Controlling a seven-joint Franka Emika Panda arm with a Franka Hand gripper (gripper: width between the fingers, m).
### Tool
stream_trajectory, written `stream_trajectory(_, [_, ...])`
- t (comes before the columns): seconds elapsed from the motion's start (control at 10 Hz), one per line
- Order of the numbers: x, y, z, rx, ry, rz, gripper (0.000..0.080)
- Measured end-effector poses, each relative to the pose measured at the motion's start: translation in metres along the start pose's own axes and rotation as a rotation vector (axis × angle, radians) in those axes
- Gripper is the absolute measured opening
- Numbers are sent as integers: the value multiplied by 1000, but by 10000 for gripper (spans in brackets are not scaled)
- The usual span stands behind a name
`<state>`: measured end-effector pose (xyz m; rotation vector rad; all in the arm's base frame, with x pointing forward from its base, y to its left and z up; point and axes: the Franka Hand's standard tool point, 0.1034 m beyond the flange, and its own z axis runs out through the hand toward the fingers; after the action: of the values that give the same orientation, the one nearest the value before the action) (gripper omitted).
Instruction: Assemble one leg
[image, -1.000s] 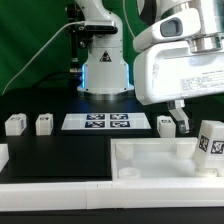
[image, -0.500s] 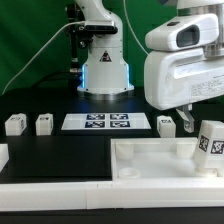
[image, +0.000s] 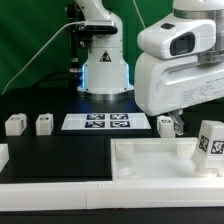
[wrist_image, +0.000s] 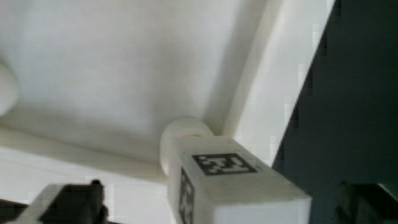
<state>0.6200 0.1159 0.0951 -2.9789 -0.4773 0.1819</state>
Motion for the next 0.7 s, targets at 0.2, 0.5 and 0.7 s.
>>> stream_trajectory(0.2, [0,0,0,0,-1,1,649])
stream_trajectory(0.5, [7,0,1,-4,2,64,649])
stream_trajectory(0.7, [11,6,3,-6,6,68,649])
